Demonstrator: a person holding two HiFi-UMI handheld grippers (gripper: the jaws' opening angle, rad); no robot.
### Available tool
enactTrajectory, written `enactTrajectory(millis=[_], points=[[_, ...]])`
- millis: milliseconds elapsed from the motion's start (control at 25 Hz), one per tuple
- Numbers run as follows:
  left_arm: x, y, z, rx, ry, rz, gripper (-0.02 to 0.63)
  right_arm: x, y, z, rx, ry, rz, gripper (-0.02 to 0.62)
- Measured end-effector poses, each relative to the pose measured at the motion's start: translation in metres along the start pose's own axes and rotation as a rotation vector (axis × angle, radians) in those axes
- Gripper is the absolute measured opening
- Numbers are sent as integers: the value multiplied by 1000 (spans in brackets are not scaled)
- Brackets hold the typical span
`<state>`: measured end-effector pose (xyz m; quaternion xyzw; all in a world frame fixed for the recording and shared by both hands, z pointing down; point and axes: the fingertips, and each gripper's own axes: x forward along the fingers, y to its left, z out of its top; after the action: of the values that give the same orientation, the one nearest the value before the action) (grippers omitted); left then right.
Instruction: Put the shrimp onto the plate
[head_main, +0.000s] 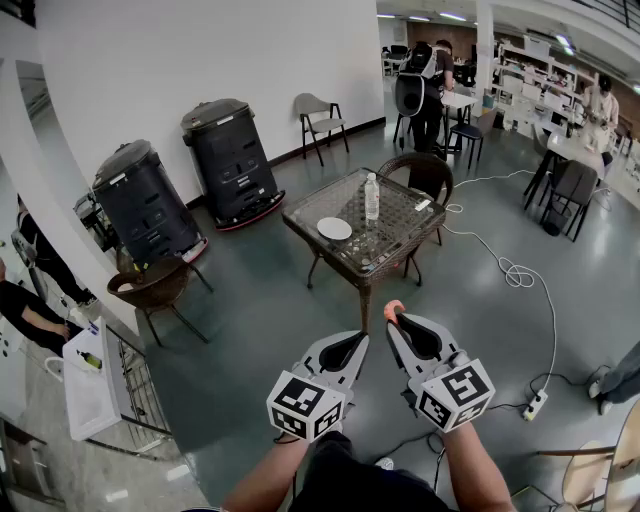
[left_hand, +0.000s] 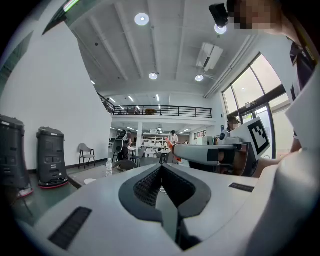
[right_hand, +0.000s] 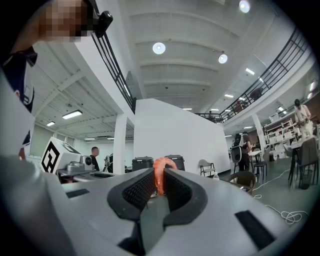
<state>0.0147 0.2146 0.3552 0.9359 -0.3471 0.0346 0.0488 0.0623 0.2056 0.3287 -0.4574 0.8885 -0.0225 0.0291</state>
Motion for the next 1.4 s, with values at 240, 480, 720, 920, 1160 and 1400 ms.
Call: enactTrajectory(millis=[240,480,720,920,1160,1400], points=[[-1,-1,-1,1,2,6,9,-1,2,3,3,-10,13,60],[0,-1,-1,2,6,13,9,-1,-2,3,18,-13,14,60],[4,-3,0,8,10,22,9,-4,-8,6,21,-22,23,60],[6,-5,-3,14,15,35,9,-6,-13,4,33,-28,25,60],[14,-8,-3,11,25,58,9,-8,-25,6,32,-30,45,60],[24,-5,-7,11,36,68,9,-5,-37,4,42,-36,50,60]])
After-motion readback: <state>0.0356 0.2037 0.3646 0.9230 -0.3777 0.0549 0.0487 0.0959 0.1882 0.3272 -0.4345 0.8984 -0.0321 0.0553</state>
